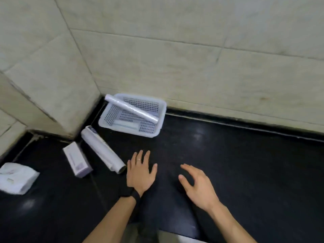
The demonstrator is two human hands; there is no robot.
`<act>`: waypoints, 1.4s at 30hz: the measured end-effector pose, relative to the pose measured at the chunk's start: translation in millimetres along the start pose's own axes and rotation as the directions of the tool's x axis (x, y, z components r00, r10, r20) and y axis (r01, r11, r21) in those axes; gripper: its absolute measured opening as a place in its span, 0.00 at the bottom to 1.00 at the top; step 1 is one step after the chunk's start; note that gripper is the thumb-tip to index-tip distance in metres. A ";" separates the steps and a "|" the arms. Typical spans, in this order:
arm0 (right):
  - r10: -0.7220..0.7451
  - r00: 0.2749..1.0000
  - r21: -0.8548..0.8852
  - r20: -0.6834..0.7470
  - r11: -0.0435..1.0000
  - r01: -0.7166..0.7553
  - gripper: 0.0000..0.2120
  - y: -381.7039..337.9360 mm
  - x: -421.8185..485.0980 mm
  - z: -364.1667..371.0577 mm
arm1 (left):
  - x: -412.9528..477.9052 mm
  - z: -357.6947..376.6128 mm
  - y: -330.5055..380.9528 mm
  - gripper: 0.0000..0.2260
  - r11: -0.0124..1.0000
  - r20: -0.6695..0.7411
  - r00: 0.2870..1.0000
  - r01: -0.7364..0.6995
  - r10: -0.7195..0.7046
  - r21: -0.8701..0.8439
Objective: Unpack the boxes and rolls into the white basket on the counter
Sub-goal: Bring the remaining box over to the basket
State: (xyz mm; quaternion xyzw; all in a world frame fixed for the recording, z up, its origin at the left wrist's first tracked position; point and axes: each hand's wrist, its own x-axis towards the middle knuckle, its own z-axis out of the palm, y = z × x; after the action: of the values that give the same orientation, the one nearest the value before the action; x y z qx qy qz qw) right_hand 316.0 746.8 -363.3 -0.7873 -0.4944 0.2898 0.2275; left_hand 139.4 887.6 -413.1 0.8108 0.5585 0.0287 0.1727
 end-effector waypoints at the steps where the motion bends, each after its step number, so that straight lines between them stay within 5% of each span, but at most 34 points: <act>1: 0.030 0.999 -0.012 -0.044 0.999 -0.031 0.22 25.5 -23.4 -18.6 | -12.4 10.0 37.9 0.29 0.997 0.025 0.997 -0.077 0.077 0.009; 10: 0.334 0.846 0.000 -0.415 0.930 -0.367 0.21 210.5 -209.0 -143.4 | -124.7 82.4 316.2 0.26 0.808 0.173 0.792 -0.588 0.586 -0.043; 22: 0.591 0.528 0.262 -0.609 0.779 -0.570 0.21 302.6 -298.2 -211.5 | -160.7 106.2 488.3 0.24 0.510 0.220 0.487 -0.858 0.845 -0.059; 31: 0.656 0.451 0.288 -0.605 0.709 -0.644 0.23 349.3 -297.8 -256.8 | -136.2 137.6 546.1 0.26 0.484 0.296 0.448 -0.873 0.844 -0.060; 42: 0.636 0.575 0.176 -0.514 0.735 -0.655 0.29 453.0 -248.8 -314.7 | -124.0 206.6 572.4 0.27 0.652 0.434 0.576 -0.757 0.693 -0.037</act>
State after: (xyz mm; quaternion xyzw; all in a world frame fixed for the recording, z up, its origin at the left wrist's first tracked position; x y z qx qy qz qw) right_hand 738.0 313.1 -368.6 -0.9642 -0.0928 0.1091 0.2231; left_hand 655.1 541.6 -410.3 0.9652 0.1275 -0.1169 0.1962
